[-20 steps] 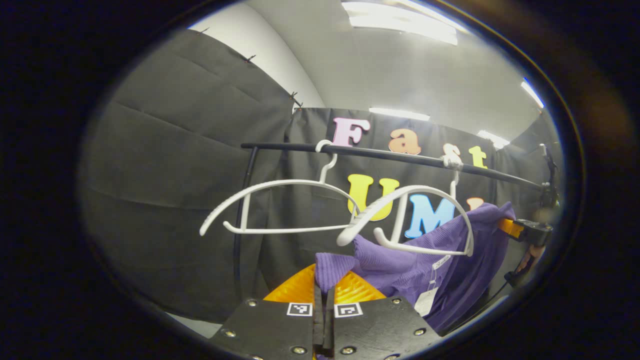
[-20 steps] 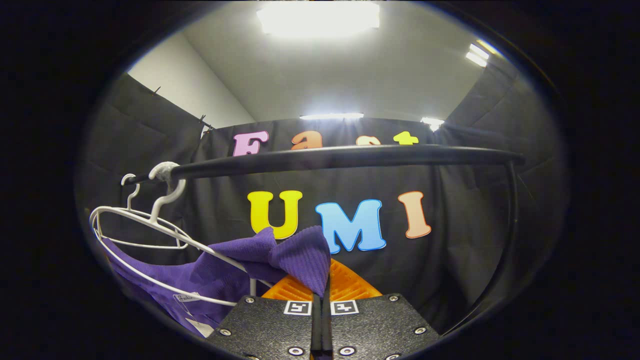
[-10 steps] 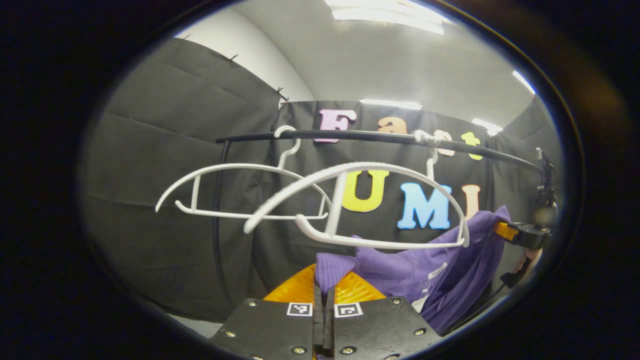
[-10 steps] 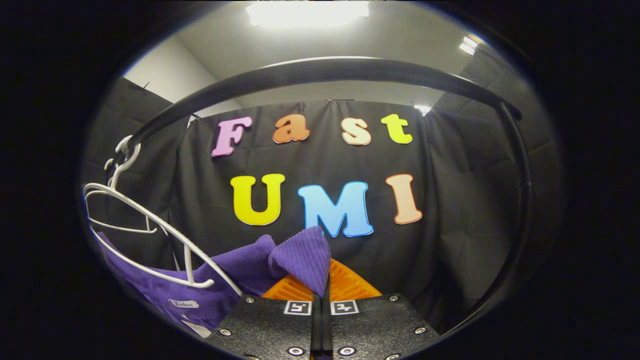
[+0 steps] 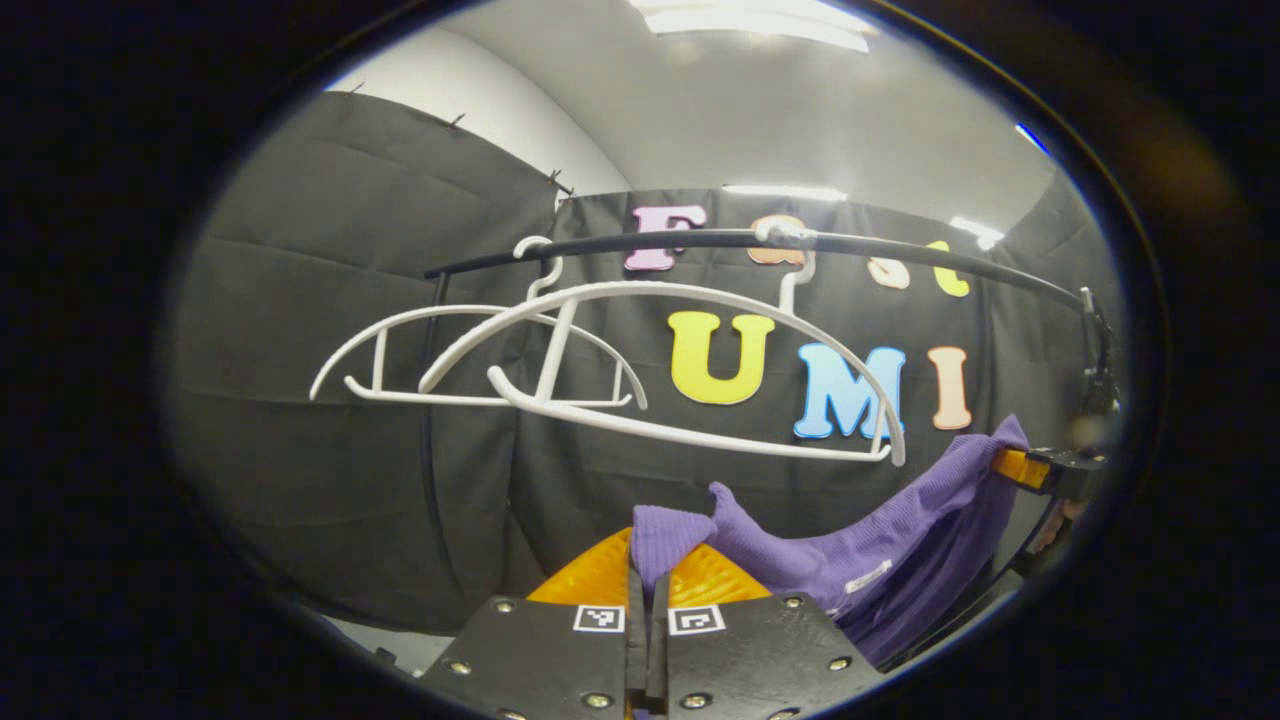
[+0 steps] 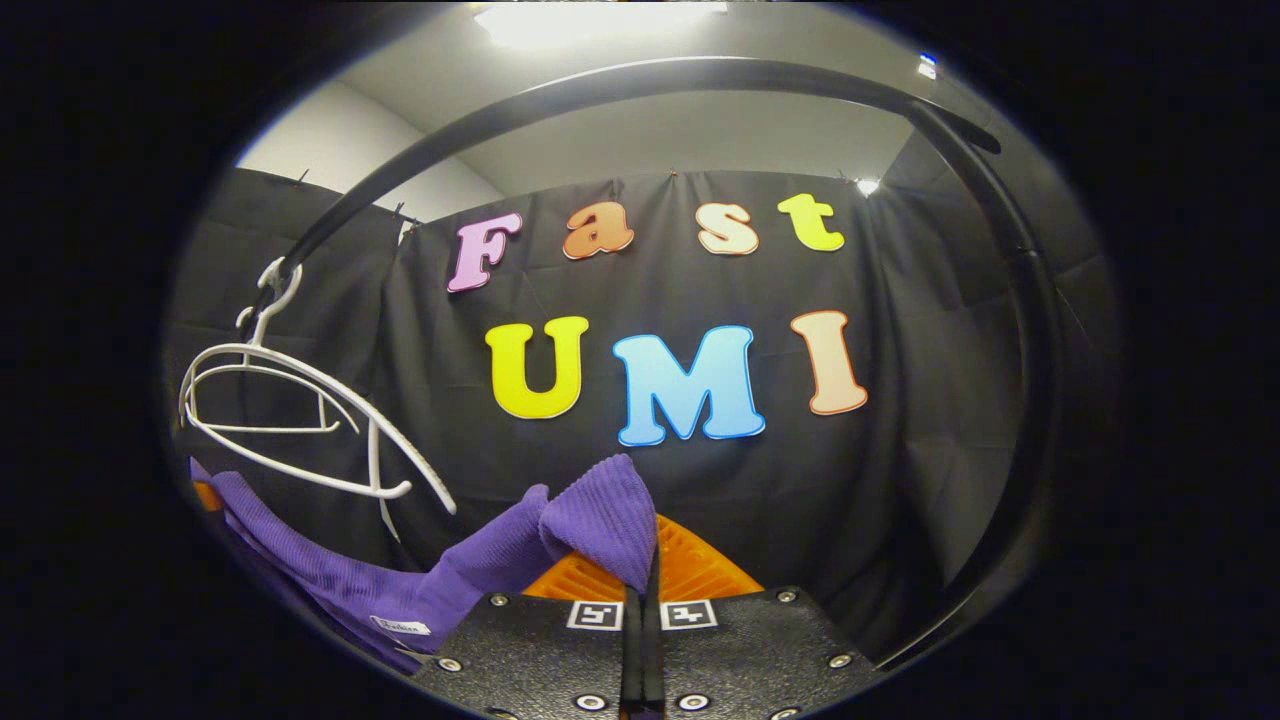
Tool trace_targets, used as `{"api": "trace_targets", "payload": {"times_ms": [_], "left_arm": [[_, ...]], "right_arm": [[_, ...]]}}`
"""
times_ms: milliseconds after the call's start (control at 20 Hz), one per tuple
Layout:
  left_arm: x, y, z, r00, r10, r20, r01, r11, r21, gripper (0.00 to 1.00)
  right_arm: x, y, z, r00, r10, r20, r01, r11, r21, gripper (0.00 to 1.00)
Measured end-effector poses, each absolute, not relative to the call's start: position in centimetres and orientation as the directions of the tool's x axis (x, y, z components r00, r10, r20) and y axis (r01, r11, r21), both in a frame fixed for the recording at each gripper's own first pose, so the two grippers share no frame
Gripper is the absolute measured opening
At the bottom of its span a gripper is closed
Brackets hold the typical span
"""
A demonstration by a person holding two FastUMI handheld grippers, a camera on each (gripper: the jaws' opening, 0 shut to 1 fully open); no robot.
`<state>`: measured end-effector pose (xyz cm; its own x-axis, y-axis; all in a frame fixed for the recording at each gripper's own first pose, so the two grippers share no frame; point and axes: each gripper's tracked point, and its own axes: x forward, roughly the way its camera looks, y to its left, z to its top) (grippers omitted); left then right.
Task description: Grasp the clothes on the hanger with both hands and then place them into the laundry hamper below.
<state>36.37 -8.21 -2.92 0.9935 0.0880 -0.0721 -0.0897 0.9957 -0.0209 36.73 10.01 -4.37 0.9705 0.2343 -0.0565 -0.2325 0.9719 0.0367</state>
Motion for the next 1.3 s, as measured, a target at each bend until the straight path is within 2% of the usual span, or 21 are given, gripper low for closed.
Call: {"api": "trace_targets", "payload": {"times_ms": [150, 200, 250, 300, 350, 400, 550, 850, 900, 950, 1100, 1150, 1200, 1250, 1300], "left_arm": [[34.5, -9.4, -3.0, 0.995, 0.079, -0.068, -0.079, 0.997, -0.002, 0.01], [33.8, -9.6, -2.9, 0.995, 0.071, -0.068, -0.07, 0.997, 0.01, 0.05], [32.7, -9.8, -2.9, 0.996, 0.06, -0.069, -0.059, 0.998, 0.019, 0.01], [31.9, -9.9, -2.7, 0.996, 0.051, -0.07, -0.05, 0.999, 0.016, 0.05], [31.0, -9.9, -3.0, 0.997, 0.034, -0.072, -0.033, 0.999, 0.005, 0.05], [30.3, -10.0, -2.9, 0.997, 0.017, -0.071, -0.018, 1.0, -0.006, 0.01], [28.9, -10.1, -2.5, 0.996, -0.058, -0.061, 0.058, 0.998, -0.007, 0.01], [24.1, -8.8, -4.8, 0.97, -0.202, -0.135, 0.193, 0.978, -0.074, 0.01], [23.4, -8.5, -5.5, 0.963, -0.226, -0.147, 0.217, 0.973, -0.075, 0.06], [22.6, -8.3, -6.3, 0.955, -0.249, -0.161, 0.239, 0.968, -0.078, 0.06], [21.1, -7.5, -9.0, 0.932, -0.297, -0.207, 0.284, 0.955, -0.088, 0.06], [20.9, -7.1, -9.7, 0.925, -0.306, -0.224, 0.293, 0.952, -0.091, 0.01], [20.7, -6.9, -10.5, 0.919, -0.314, -0.237, 0.301, 0.949, -0.093, 0.06], [20.3, -6.9, -11.3, 0.913, -0.324, -0.249, 0.311, 0.946, -0.092, 0.01], [19.9, -6.8, -12.3, 0.906, -0.334, -0.261, 0.322, 0.943, -0.088, 0.05]], "right_arm": [[33.9, 9.6, -4.4, 0.96, 0.271, -0.073, -0.266, 0.962, 0.067, 0.0], [33.0, 9.4, -4.4, 0.959, 0.271, -0.081, -0.265, 0.961, 0.079, 0.0], [32.2, 9.3, -4.5, 0.958, 0.27, -0.093, -0.261, 0.961, 0.096, 0.0], [31.1, 9.3, -4.7, 0.958, 0.268, -0.104, -0.257, 0.96, 0.109, 0.0], [30.2, 9.2, -4.9, 0.959, 0.259, -0.112, -0.247, 0.963, 0.112, 0.0], [29.3, 9.3, -5.1, 0.961, 0.248, -0.122, -0.236, 0.966, 0.11, 0.0], [25.7, 10.6, -5.8, 0.957, 0.236, -0.169, -0.221, 0.97, 0.104, 0.0], [15.5, 12.7, -6.9, 0.963, 0.148, -0.225, -0.14, 0.989, 0.05, 0.0], [13.9, 13.1, -7.1, 0.963, 0.135, -0.232, -0.128, 0.991, 0.047, 0.0], [12.6, 13.5, -7.4, 0.962, 0.123, -0.242, -0.116, 0.992, 0.044, 0.0], [9.6, 14.4, -8.8, 0.953, 0.095, -0.287, -0.089, 0.995, 0.034, 0.0], [8.9, 14.8, -9.4, 0.95, 0.093, -0.298, -0.086, 0.996, 0.035, 0.0], [8.3, 15.1, -10.2, 0.946, 0.091, -0.312, -0.084, 0.996, 0.036, 0.0], [7.8, 15.4, -10.9, 0.941, 0.088, -0.328, -0.082, 0.996, 0.033, 0.0], [7.2, 15.7, -11.9, 0.934, 0.087, -0.347, -0.083, 0.996, 0.028, 0.0]]}}
